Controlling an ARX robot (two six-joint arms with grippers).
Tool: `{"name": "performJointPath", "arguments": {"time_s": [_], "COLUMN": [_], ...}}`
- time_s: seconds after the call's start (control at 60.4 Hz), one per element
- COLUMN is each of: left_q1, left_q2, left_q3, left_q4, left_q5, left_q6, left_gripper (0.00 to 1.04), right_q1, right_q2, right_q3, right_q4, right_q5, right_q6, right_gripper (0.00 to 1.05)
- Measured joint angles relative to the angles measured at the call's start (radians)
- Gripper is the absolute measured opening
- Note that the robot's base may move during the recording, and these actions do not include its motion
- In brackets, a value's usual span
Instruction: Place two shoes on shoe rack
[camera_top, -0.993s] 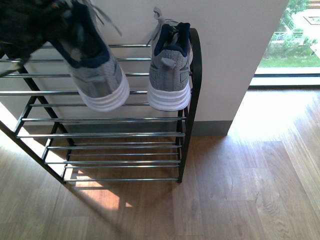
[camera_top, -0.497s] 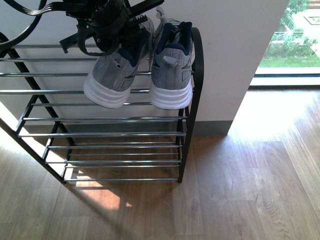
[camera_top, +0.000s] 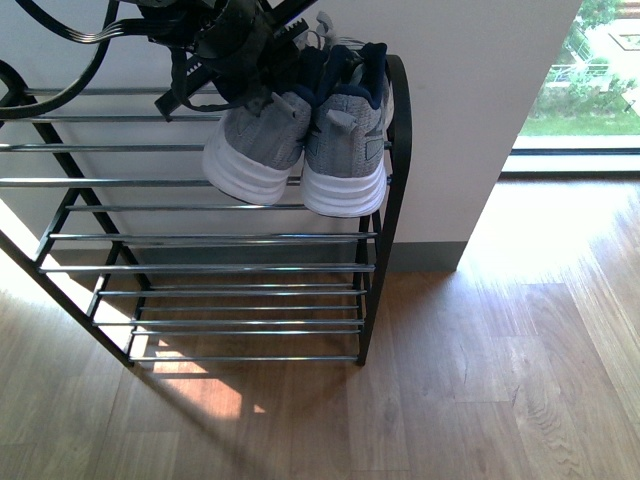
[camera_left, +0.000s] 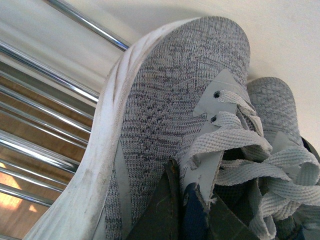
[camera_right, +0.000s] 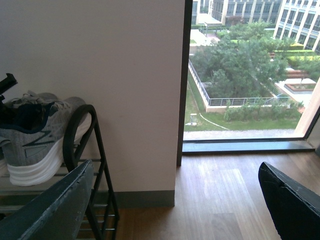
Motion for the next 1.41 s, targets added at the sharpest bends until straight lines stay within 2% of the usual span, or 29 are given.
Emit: {"name": "performJointPath", "arguments": {"time_s": [0.199, 0.281, 0.381, 0.447, 0.596, 0.712, 0.745, 0.795, 0.844, 0.878, 0.927, 0.977, 1.109, 1.209, 1.407], "left_q1": [-0.002, -0.001, -0.001, -0.002, -0.006, -0.015, -0.02, -0.022, -0.014, -0.006, 0.031, 0.065, 0.125, 0.161, 0.24], "left_q2": [-0.002, -0.003, -0.02, -0.056, -0.14, -0.212, -0.218, -0.232, -0.253, -0.267, -0.334, -0.396, -0.484, -0.577, -0.766], "left_q3": [-0.011, -0.019, -0.043, -0.073, -0.144, -0.196, -0.224, -0.305, -0.392, -0.437, -0.589, -0.694, -0.848, -0.99, -1.164], "left_q4": [0.011, 0.029, 0.053, 0.057, 0.076, 0.105, 0.198, 0.431, 0.591, 0.659, 0.832, 0.923, 0.993, 1.007, 1.003], "left_q5": [0.005, 0.031, 0.053, 0.067, 0.079, 0.052, -0.015, -0.143, -0.192, -0.196, -0.182, -0.164, -0.126, -0.071, 0.0], "left_q6": [-0.023, -0.023, -0.011, 0.003, 0.029, 0.071, 0.138, 0.3, 0.414, 0.475, 0.653, 0.738, 0.807, 0.835, 0.845], "left_gripper": [0.02, 0.22, 0.36, 0.5, 0.71, 0.89, 0.86, 0.77, 0.7, 0.67, 0.54, 0.43, 0.24, 0.02, 0.01], "right_q1": [0.0, 0.0, 0.0, 0.0, 0.0, 0.0, 0.0, 0.0, 0.0, 0.0, 0.0, 0.0, 0.0, 0.0, 0.0], "right_q2": [0.0, 0.0, 0.0, 0.0, 0.0, 0.0, 0.0, 0.0, 0.0, 0.0, 0.0, 0.0, 0.0, 0.0, 0.0], "right_q3": [0.0, 0.0, 0.0, 0.0, 0.0, 0.0, 0.0, 0.0, 0.0, 0.0, 0.0, 0.0, 0.0, 0.0, 0.0], "right_q4": [0.0, 0.0, 0.0, 0.0, 0.0, 0.0, 0.0, 0.0, 0.0, 0.0, 0.0, 0.0, 0.0, 0.0, 0.0], "right_q5": [0.0, 0.0, 0.0, 0.0, 0.0, 0.0, 0.0, -0.003, -0.002, -0.002, 0.0, 0.0, -0.002, -0.002, -0.002], "right_q6": [0.0, 0.0, 0.0, 0.0, 0.0, 0.0, 0.0, 0.0, 0.0, 0.0, 0.0, 0.0, 0.0, 0.0, 0.0], "right_gripper": [0.96, 0.96, 0.96, 0.96, 0.96, 0.96, 0.96, 0.96, 0.96, 0.96, 0.96, 0.96, 0.96, 0.96, 0.96]}}
